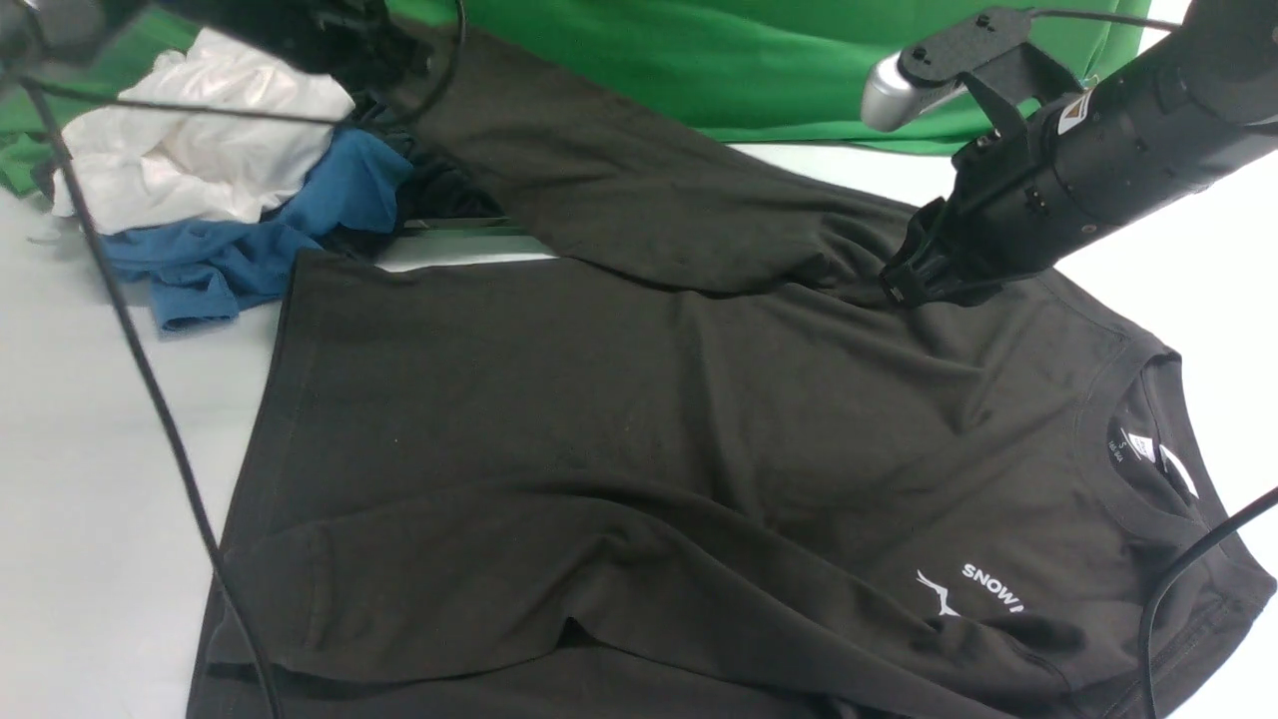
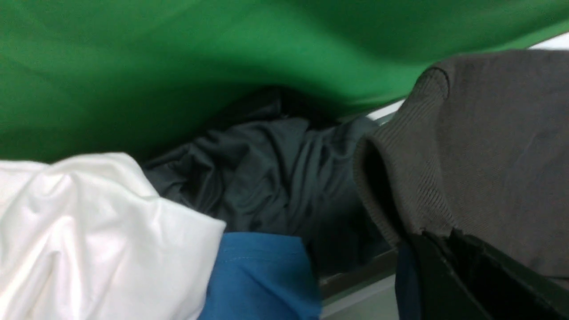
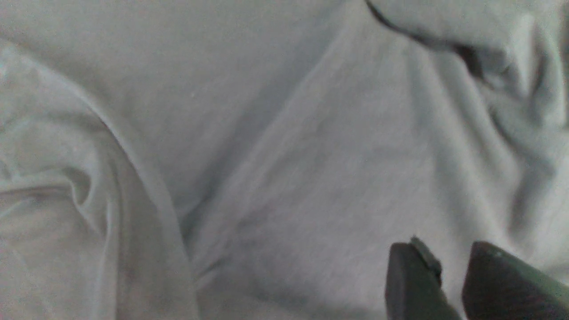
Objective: Fold a long-sleeved shirt on a white desktop.
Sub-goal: 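Fold the left side of the dark shirt inward over its body with the left gripper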
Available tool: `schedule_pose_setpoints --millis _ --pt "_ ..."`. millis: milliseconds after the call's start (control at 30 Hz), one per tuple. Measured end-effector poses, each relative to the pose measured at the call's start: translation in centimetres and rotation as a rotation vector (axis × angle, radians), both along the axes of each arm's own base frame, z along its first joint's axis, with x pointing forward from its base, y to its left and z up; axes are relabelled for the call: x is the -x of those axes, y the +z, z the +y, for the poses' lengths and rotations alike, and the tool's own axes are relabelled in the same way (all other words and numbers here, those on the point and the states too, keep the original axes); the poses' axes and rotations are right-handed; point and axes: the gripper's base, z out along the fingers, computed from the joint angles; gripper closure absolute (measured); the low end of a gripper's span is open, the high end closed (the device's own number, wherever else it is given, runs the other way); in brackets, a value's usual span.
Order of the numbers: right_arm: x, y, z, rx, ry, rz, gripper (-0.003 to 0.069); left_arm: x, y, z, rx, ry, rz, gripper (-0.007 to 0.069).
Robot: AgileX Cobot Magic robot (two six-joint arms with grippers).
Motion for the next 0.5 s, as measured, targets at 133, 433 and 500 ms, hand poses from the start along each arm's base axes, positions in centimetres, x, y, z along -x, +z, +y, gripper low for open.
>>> schedule_pose_setpoints --millis 133,433,500 --pt "-0.1 0.4 1.5 -0.002 0.096 -0.106 0.0384 0.6 0.7 -0.2 0.013 -0.013 0.019 0.0583" --pt "-2.7 -3.7 7.1 0.150 0.358 -0.409 0.0228 0.8 0.9 -0.3 0.033 -0.018 0.031 0.0583" --pt "-3.8 -5.0 7.7 0.176 0.367 -0.433 0.0223 1.0 1.5 -0.4 0.047 -0.019 0.024 0.0583"
